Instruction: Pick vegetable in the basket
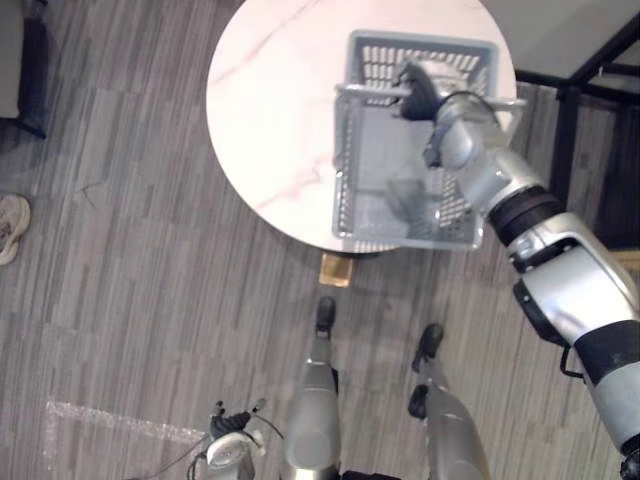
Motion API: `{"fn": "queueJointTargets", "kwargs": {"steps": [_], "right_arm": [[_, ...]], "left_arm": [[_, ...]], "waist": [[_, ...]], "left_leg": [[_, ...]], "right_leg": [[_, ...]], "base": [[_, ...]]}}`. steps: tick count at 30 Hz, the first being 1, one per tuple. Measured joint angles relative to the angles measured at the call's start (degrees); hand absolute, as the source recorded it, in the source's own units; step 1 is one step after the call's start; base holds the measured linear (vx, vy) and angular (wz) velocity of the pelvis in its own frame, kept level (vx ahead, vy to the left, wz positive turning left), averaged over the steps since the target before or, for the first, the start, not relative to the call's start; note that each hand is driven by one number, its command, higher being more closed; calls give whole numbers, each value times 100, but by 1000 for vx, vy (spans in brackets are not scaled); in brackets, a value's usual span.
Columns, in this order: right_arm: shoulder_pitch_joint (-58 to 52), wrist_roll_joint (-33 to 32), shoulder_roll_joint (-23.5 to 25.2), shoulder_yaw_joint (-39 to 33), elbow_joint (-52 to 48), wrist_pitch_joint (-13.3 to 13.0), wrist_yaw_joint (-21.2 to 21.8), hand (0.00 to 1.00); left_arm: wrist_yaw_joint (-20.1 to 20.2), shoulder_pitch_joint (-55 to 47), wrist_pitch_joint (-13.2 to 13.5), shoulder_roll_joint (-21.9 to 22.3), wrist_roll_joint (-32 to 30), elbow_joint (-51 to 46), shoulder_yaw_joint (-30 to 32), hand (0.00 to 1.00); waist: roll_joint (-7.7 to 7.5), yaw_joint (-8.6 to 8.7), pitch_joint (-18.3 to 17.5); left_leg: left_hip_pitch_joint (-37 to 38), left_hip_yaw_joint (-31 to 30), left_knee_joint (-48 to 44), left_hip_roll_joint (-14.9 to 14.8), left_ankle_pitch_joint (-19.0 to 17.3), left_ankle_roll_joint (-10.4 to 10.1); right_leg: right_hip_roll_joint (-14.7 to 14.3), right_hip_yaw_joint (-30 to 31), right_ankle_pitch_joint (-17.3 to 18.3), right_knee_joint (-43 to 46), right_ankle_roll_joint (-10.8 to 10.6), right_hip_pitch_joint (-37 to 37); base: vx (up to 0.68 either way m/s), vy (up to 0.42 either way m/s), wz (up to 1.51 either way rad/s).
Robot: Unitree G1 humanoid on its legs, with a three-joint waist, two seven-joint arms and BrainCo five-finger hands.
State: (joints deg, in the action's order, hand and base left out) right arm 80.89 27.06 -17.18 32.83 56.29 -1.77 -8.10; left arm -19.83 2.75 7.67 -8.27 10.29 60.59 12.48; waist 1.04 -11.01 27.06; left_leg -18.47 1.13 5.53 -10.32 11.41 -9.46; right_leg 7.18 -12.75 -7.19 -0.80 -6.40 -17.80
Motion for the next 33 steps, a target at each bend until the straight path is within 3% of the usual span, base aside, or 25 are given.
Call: {"fn": "queueJointTargets", "kwargs": {"steps": [5,10,13,17,19,24,29,33], "right_arm": [[-9,-10,336,533,-844,-51,117,100],[-384,-12,488,987,-1851,-365,178,100],[-916,-16,540,1436,-2456,-570,364,100],[-1577,-91,448,1853,-3042,-781,619,100],[-1976,-234,191,2075,-3449,-907,788,100],[-3095,-356,-700,2404,-4083,-1055,1117,100],[-4235,-356,-1631,2285,-4667,-1117,1360,100],[-5479,-357,-2054,1507,-4900,-1139,1367,100]], "left_arm": [[-17,-9,-134,27,-42,0,387,0],[-40,-46,-306,27,-339,109,603,0],[-40,-268,-348,28,-541,105,621,0],[-40,-486,-460,31,-715,110,659,0],[-42,-604,-468,41,-883,112,716,0],[-40,-716,-523,149,-938,307,693,0],[-4,-767,-525,129,-946,432,574,0],[124,-765,-516,126,-1149,551,390,0]], "waist": [[-108,-8,-60],[-496,32,-357],[-696,204,-794],[-709,334,-1209],[-692,517,-1387],[-673,742,-1781],[-642,926,-1988],[-514,1089,-2103]], "left_leg": [[251,140,0,-109,-55,-70],[623,325,1,-169,-191,-155],[831,489,2,-155,-315,-140],[1066,773,4,-143,-410,-128],[1191,873,19,-153,-432,-110],[1387,1104,34,-185,-500,-94],[1522,1340,28,-263,-554,-135],[1602,1504,20,-281,-593,-135]], "right_leg": [[-92,90,20,30,28,164],[-142,278,64,108,79,366],[-135,421,71,86,80,482],[-136,690,75,49,67,551],[-162,788,58,-21,35,634],[-220,1010,50,-88,13,712],[-321,1211,44,-114,8,711],[-363,1347,22,-138,26,703]], "base": [[-1,-25,-11],[22,-18,-20],[30,9,-20],[34,12,-34],[10,2,-25],[19,-4,-24],[24,-13,-25],[30,-9,-19]]}}
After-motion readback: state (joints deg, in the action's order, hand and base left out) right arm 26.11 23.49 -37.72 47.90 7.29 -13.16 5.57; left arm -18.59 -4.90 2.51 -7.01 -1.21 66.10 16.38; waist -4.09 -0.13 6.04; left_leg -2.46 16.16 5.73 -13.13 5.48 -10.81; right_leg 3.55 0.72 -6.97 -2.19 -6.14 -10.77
